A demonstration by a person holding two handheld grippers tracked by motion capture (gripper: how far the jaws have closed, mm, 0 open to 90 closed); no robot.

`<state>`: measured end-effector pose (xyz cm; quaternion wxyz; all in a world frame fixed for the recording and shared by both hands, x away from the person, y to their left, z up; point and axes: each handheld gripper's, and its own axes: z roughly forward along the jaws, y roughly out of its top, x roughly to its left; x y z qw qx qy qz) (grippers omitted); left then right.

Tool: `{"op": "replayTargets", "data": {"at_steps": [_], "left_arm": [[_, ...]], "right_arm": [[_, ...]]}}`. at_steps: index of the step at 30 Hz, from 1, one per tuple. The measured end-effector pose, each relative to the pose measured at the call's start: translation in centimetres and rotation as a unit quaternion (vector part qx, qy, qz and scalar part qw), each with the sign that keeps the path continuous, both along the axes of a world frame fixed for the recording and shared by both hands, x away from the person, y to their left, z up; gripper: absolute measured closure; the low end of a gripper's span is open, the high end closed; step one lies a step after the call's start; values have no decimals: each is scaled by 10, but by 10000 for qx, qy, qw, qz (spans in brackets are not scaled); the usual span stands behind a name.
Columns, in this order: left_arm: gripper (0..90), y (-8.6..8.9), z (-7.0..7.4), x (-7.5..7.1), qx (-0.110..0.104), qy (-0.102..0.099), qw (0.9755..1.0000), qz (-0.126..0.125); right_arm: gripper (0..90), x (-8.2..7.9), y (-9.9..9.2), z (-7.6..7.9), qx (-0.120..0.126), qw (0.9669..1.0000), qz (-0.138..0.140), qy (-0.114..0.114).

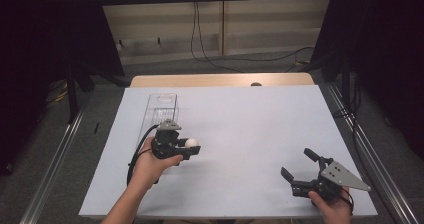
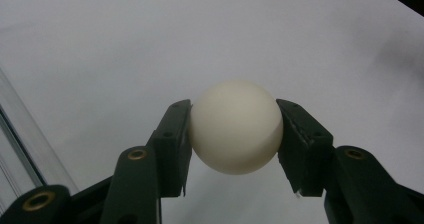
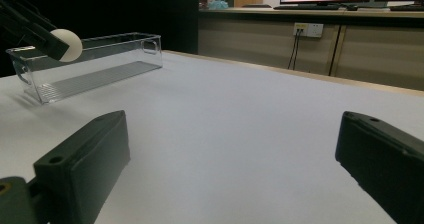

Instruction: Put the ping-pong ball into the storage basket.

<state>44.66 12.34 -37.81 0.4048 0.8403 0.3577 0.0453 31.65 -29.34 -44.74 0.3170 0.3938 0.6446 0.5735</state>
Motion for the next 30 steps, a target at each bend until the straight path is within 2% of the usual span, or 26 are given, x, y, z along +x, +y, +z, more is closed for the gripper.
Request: {"op": "replayTargets", "data": {"at_steps": [5, 10, 11, 13, 20, 25, 28, 30], "left_arm": [[512, 1, 0, 0, -110, -15, 9999, 39], [512, 4, 3, 1, -12, -1, 10000, 52], [512, 4, 2, 1, -78, -12, 10000, 39], [512, 5, 4, 1, -8, 4, 10000, 63], [512, 4, 4, 2, -94, 21, 9999, 77], [511, 4, 6, 3, -17, 46, 10000, 80], [512, 4, 6, 3, -107, 53, 9999, 105], [511, 6, 8, 3, -65, 54, 9999, 108]], "right_arm": [[5, 0, -1, 0, -34, 10000, 9, -21], [5, 0, -1, 0, -38, 10000, 29, -20], [5, 0, -1, 0, -32, 10000, 24, -31], [5, 0, -1, 0, -42, 10000, 30, -17], [5, 0, -1, 0, -1, 10000, 48, 5], [5, 0, -1, 1, -23, 10000, 42, -43], [5, 0, -2, 0, 6, 10000, 32, -11], [5, 0, -1, 0, 14, 10000, 29, -8]]}}
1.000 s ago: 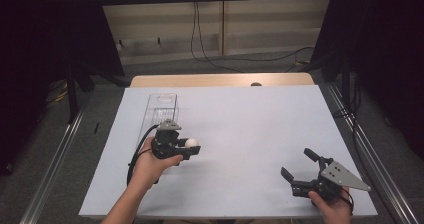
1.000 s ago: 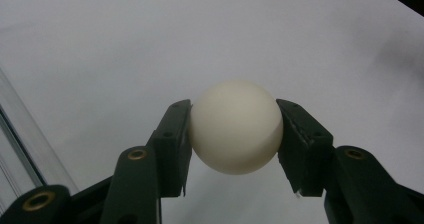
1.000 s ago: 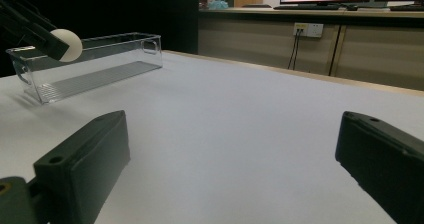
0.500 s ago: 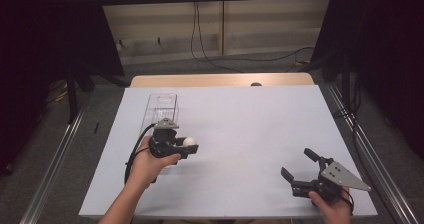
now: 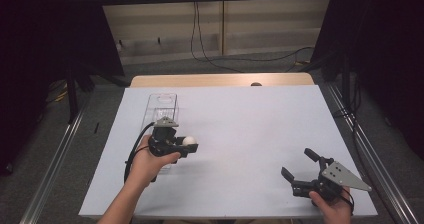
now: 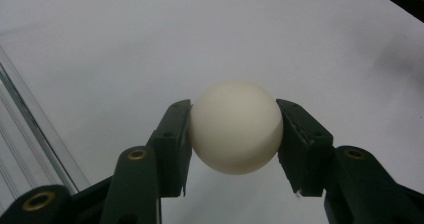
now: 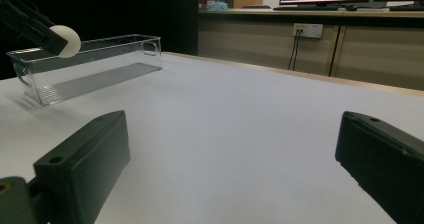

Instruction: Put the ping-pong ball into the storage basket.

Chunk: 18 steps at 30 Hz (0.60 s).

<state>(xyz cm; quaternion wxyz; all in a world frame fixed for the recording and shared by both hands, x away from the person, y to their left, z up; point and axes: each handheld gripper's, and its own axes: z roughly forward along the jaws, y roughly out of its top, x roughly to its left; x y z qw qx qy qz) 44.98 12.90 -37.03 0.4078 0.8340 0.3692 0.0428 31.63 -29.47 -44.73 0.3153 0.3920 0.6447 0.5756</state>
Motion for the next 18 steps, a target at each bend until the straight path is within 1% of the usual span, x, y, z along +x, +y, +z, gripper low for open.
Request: {"op": "replayTargets", "data": {"at_steps": [3, 5, 10, 11, 12, 14, 16, 17, 18], "left_arm": [[512, 0, 0, 0, 6, -6, 10000, 32], [511, 1, 1, 1, -7, 8, 10000, -1], [512, 3, 3, 2, 75, 18, 10000, 20], [511, 3, 3, 2, 37, 26, 10000, -5], [512, 3, 3, 2, 8, 9, 10000, 21], [511, 3, 4, 2, 53, 17, 10000, 13], [511, 4, 5, 3, -8, 9, 10000, -2], [511, 4, 6, 3, 48, -6, 10000, 22], [511, 4, 6, 3, 34, -14, 10000, 43]], "right_arm": [[5, 0, 0, 0, -39, 10000, 4, -11], [5, 0, 0, 0, -36, 10000, 11, -11], [5, 0, 0, 0, -36, 10000, 10, -19], [5, 1, 0, 0, -10, 10000, -7, -24], [5, 1, 0, 0, -26, 10000, 2, -23], [5, 0, 0, 0, -37, 10000, 21, -18], [5, 0, 0, 0, -53, 10000, 12, -16], [5, 1, 0, 0, -26, 10000, 13, -12], [6, 1, 0, 0, -22, 10000, 7, -17]]}}
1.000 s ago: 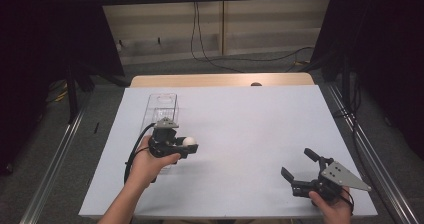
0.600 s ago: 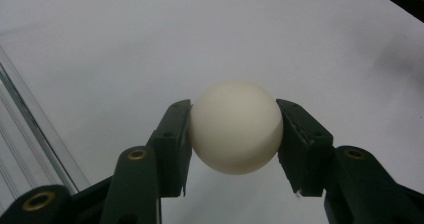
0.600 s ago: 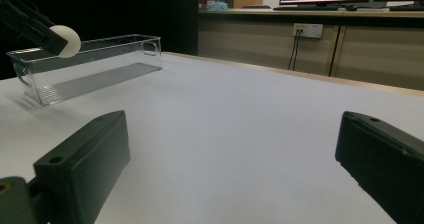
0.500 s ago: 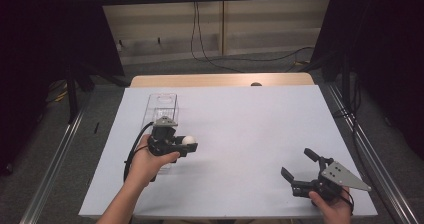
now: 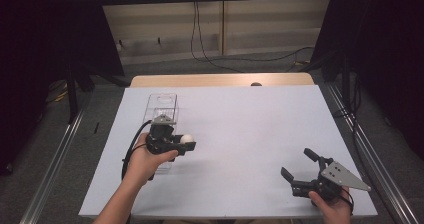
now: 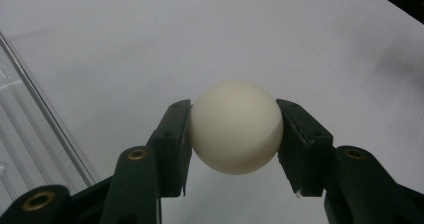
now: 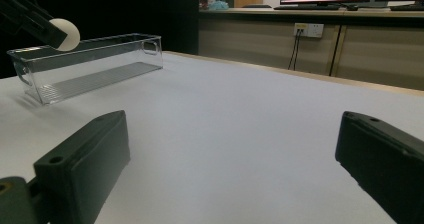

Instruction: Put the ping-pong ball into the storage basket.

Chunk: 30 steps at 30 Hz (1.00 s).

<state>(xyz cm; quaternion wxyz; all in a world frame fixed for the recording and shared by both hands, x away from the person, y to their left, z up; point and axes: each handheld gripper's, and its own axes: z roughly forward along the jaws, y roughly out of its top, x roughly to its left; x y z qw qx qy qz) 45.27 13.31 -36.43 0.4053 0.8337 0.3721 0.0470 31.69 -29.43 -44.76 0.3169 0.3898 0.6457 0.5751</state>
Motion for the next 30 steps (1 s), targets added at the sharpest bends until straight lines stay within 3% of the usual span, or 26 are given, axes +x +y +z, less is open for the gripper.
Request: {"op": "replayTargets", "data": {"at_steps": [21, 25, 30], "left_arm": [[511, 4, 7, 3, -12, -41, 10000, 36], [511, 7, 10, 4, 66, 0, 10000, -3], [512, 8, 10, 5, -18, -46, 10000, 86]], "right_arm": [[7, 0, 0, 0, -21, 10000, 16, -14], [7, 0, 0, 1, 14, 10000, -35, -11], [7, 0, 0, 0, 4, 10000, 0, -11]]}}
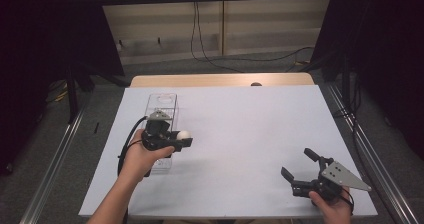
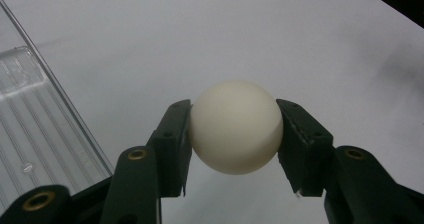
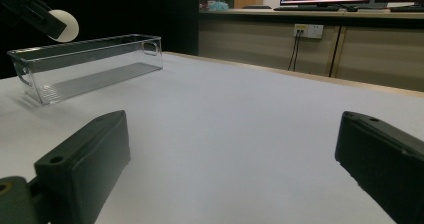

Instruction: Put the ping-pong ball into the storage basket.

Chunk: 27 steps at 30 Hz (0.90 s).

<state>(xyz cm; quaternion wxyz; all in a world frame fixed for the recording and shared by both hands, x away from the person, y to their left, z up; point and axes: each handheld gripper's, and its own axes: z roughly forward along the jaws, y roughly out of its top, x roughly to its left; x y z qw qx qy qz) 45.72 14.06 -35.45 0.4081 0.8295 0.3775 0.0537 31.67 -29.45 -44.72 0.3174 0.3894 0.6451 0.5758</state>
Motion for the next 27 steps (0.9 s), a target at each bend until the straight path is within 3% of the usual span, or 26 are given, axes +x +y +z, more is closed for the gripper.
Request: {"op": "replayTargets", "data": {"at_steps": [1, 5, 8, 10, 12, 17, 19, 27], "left_arm": [[512, 2, 1, 1, 46, 4, 10000, -88], [511, 3, 2, 1, 65, 51, 10000, -39], [512, 4, 2, 1, -40, 41, 10000, -21], [512, 5, 4, 1, 76, 45, 10000, -21], [512, 5, 4, 2, -47, 16, 10000, 10], [511, 8, 6, 3, 118, 13, 9999, -38], [511, 8, 6, 3, 23, 35, 10000, -7], [512, 9, 7, 3, -34, 11, 10000, 79]], "right_arm": [[7, 0, 0, 0, -10, 10000, 6, 0], [7, 0, 0, 0, -5, 10000, 2, -4], [7, 0, 0, 0, -10, 10000, 6, 3], [7, 0, 0, 0, -15, 10000, 9, 1], [7, 0, 0, 0, -20, 10000, 12, -4], [7, 0, 0, 0, 3, 10000, 3, 0], [7, 0, 0, 0, -8, 10000, 6, 2], [7, 0, -1, 0, -19, 10000, -1, 2]]}}
